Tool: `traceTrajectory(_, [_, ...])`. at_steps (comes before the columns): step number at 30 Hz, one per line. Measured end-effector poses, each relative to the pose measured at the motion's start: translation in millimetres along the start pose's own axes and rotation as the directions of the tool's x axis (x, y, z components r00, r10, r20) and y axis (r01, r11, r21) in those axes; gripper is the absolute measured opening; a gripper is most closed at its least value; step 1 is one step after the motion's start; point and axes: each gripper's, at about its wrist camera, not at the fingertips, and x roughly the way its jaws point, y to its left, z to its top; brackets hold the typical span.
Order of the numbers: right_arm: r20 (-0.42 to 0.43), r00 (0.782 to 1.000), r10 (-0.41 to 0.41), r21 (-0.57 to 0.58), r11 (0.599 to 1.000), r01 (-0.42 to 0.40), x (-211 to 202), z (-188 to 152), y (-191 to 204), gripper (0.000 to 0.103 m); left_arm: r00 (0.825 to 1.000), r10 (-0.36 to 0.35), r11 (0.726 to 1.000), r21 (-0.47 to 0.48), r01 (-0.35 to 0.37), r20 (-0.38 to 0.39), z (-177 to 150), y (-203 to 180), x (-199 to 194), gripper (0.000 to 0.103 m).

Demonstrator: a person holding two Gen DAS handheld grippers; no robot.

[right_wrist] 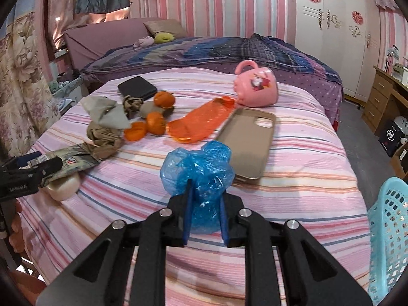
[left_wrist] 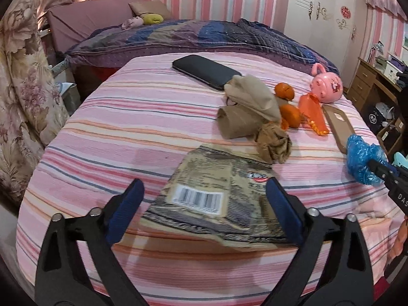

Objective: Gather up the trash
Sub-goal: 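Grasp the printed snack packet with the left tool, then drop the snack packet into the blue basket with the left tool while the right tool carries the bag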

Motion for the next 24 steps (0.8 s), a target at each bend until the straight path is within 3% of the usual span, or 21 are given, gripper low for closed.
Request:
traceTrajectory(2, [0.001,1.000,-0.004,-0.003,1.000,0.004,0,0,-5,0.018,0.999,-0.040,0.999,-0.014,0.040,-0.010,1,0,-1,0.068])
traceTrajectory(6, [0.004,1.000,-0.013,0.000,1.000,0.013,0,0,-16,0.018,0.996,-0.075,0.997,-0.040,0.073,-0.045,1,-2,5,0.058])
traceTrajectory(8, [0.007,1.000,-0.014,0.004,1.000,0.014,-2,0,-23,0.018,0.996,-0.078,0.996,-0.035,0.077,-0.038,3,-5,3,0.044])
traceTrajectory(11, [0.021,0.999,-0.025,0.010,1.000,0.024,-7,0,-33,0.018,0.996,-0.086,0.996,-0.024,0.086,-0.021,4,-10,-4,0.033])
traceTrajectory(19, [0.039,0.997,-0.071,0.047,0.997,0.069,-22,-6,-77,0.018,0.995,-0.078,0.996,0.045,0.076,0.054,6,-29,-31,0.017])
traceTrajectory(24, [0.057,0.993,-0.106,0.089,0.991,0.101,-35,-10,-109,0.018,0.994,-0.060,0.998,0.043,0.056,0.095,12,-44,-44,0.017])
